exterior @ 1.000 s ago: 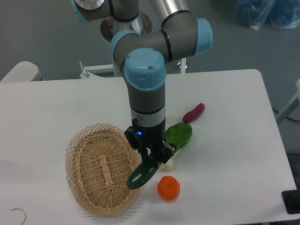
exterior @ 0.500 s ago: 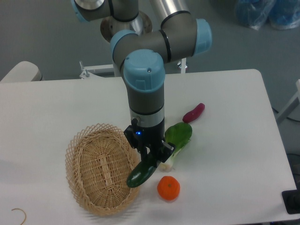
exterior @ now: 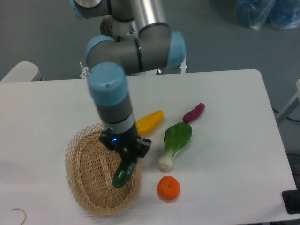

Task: Place the cucumber in the basket
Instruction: 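Carry the held cucumber over the wicker basket and lower it inside, then open the gripper to release the cucumber into the basket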

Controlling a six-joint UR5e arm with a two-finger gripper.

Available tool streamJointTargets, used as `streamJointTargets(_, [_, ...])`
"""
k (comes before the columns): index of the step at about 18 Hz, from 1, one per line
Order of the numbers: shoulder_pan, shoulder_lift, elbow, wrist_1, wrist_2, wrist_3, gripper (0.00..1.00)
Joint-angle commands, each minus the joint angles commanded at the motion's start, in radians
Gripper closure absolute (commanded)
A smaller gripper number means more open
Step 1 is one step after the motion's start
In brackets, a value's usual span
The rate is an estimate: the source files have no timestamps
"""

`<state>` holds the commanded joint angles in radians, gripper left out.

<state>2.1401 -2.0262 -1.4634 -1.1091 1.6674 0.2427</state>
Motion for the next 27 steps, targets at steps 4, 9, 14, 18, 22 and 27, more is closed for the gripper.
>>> streamJointTargets(4, [-0.043, -0.04, -0.029, 0.044, 0.026, -0.042, 0.89])
streamJointTargets(9, [-0.063, -0.071, -0.074, 0.107, 0.034, -0.04, 0.89])
streamJointTargets(14, [-0.085, -0.104, -0.081, 0.11, 0.068, -0.042, 0.87])
streamJointTargets(18, [-0.092, -0.112, -0.081, 0.112, 0.068, -0.03, 0.83])
streamJointTargets(22, [-0.092, -0.101, -0.063, 0.112, 0.083, -0.022, 0.0])
streamJointTargets(27, [-0.083, -0.083, 0.044, 0.101, 0.087, -0.023, 0.0])
